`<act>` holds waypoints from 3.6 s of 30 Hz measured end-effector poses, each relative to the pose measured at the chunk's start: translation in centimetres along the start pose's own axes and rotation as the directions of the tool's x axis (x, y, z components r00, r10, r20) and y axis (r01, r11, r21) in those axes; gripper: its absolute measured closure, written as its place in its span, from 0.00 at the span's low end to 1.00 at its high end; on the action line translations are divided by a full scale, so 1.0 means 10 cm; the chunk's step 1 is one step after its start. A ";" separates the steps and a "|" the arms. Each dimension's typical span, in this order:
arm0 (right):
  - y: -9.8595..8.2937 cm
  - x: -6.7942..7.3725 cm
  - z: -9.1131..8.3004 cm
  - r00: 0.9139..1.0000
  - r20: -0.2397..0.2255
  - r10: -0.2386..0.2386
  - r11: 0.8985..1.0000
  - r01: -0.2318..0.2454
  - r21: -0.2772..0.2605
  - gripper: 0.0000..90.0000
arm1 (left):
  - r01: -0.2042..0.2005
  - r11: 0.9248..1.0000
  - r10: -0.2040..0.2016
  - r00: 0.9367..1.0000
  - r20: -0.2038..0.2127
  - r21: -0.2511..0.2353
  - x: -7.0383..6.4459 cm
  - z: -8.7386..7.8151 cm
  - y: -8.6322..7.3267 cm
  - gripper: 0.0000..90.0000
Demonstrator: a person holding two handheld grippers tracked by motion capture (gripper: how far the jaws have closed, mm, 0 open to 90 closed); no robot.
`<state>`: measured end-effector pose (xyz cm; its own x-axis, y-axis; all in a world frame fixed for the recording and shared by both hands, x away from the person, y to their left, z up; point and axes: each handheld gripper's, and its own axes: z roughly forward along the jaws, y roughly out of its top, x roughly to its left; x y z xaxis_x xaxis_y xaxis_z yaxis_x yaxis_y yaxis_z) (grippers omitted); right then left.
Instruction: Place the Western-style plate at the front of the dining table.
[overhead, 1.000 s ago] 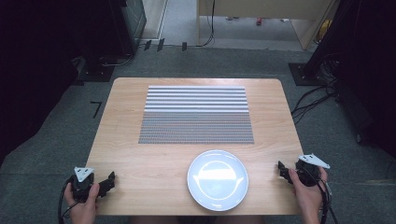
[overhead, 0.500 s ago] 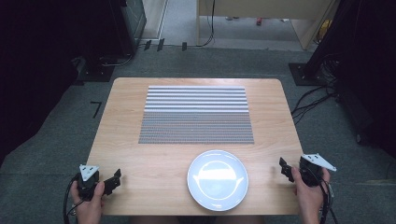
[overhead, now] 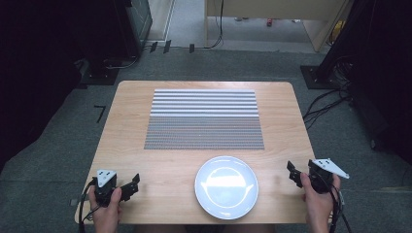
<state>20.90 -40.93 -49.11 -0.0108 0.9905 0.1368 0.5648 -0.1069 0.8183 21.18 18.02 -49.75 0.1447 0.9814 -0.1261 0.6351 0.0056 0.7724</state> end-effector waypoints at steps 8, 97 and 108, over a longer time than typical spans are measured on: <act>0.03 0.10 -0.02 0.999 -0.039 -0.003 1.000 0.003 -0.018 0.19 | -0.034 0.999 0.034 0.999 0.039 -0.003 -0.21 0.03 0.01 0.17; -0.21 0.93 0.05 0.936 -0.319 0.146 0.971 -0.073 0.228 0.95 | -0.216 0.975 0.175 0.901 0.398 0.060 -1.70 0.24 -0.16 0.67; -0.23 0.95 0.08 0.928 -0.318 0.192 0.968 -0.126 0.219 0.95 | -0.172 0.981 0.116 0.895 0.431 0.094 -1.65 0.28 -0.15 0.65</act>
<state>20.18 -31.22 -50.15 -0.1638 0.8717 0.4619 0.7283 -0.2090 0.6527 19.92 1.29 -50.58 0.5296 0.7965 -0.2916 0.6693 -0.1812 0.7205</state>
